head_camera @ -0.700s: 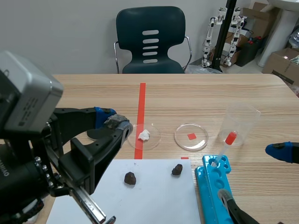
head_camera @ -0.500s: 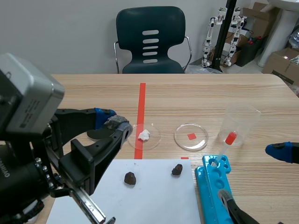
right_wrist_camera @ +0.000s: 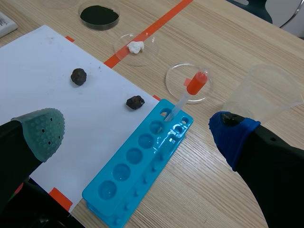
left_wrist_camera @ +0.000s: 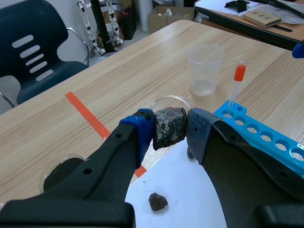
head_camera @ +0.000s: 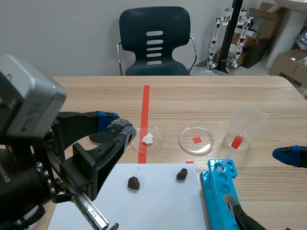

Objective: Lower the mineral onto the iron filings and hold still

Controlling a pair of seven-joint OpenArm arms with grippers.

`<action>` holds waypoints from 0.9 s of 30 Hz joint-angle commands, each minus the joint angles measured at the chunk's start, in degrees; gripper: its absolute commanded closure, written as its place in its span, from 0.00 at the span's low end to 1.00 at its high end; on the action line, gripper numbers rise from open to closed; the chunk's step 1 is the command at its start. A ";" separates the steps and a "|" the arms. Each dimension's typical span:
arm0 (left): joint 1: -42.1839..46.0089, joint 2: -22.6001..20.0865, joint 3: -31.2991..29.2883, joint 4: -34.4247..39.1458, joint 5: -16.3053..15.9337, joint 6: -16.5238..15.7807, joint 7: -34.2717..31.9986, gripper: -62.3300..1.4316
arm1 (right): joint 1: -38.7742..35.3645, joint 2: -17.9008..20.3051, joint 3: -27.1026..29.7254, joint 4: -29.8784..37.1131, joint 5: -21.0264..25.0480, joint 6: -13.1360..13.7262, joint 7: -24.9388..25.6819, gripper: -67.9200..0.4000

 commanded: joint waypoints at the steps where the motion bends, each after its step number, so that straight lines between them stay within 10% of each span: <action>1: 0.61 0.44 -0.26 0.72 -0.31 0.28 -0.98 0.80 | 0.17 0.02 0.37 0.26 0.66 0.07 0.68 0.05; 9: 0.39 0.46 -0.26 0.72 -0.31 0.26 -0.57 0.80 | 0.17 0.02 0.37 0.26 0.66 0.07 0.68 0.05; 16: -7.26 3.80 -0.26 -1.03 -4.55 0.28 12.31 0.80 | 0.17 0.02 0.37 0.26 0.66 0.07 0.68 0.05; 27: -33.64 15.89 -0.26 -26.27 -11.91 1.05 37.18 0.80 | 0.17 0.02 0.37 0.26 0.66 0.07 0.68 0.05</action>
